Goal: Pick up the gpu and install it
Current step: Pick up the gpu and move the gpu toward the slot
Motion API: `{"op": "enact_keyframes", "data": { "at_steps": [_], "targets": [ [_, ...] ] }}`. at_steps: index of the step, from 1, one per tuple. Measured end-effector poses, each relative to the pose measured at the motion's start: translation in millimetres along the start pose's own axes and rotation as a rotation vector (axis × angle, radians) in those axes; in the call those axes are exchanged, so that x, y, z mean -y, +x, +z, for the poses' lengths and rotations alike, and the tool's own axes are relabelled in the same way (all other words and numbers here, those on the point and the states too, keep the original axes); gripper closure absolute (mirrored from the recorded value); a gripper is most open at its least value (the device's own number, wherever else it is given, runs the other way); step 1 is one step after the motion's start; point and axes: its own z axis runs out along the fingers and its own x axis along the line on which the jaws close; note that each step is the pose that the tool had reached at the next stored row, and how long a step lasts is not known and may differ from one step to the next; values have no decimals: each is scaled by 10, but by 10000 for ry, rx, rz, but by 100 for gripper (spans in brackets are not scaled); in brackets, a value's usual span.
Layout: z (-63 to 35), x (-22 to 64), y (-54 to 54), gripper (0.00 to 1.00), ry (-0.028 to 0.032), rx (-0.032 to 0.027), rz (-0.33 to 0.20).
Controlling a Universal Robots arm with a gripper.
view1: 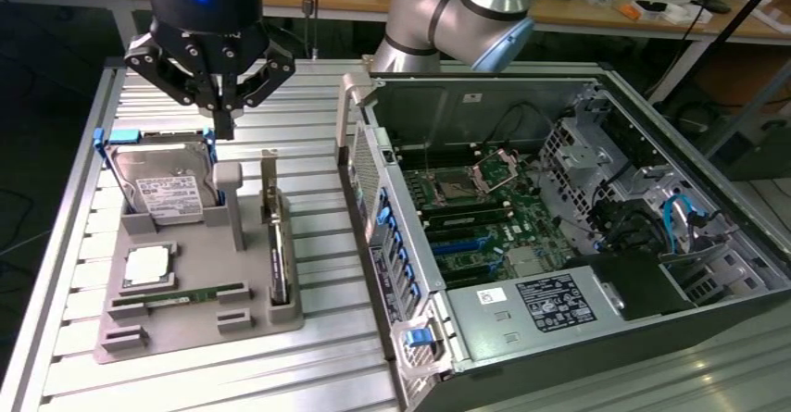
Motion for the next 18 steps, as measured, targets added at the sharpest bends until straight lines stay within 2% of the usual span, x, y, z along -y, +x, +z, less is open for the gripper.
{"op": "enact_keyframes", "data": {
  "at_steps": [3,5,18],
  "targets": [
    [1,0,-2,89,2,0,0],
    [2,0,-24,89,-23,-5,0],
    [1,0,-25,89,-23,-6,0]
  ]
}}
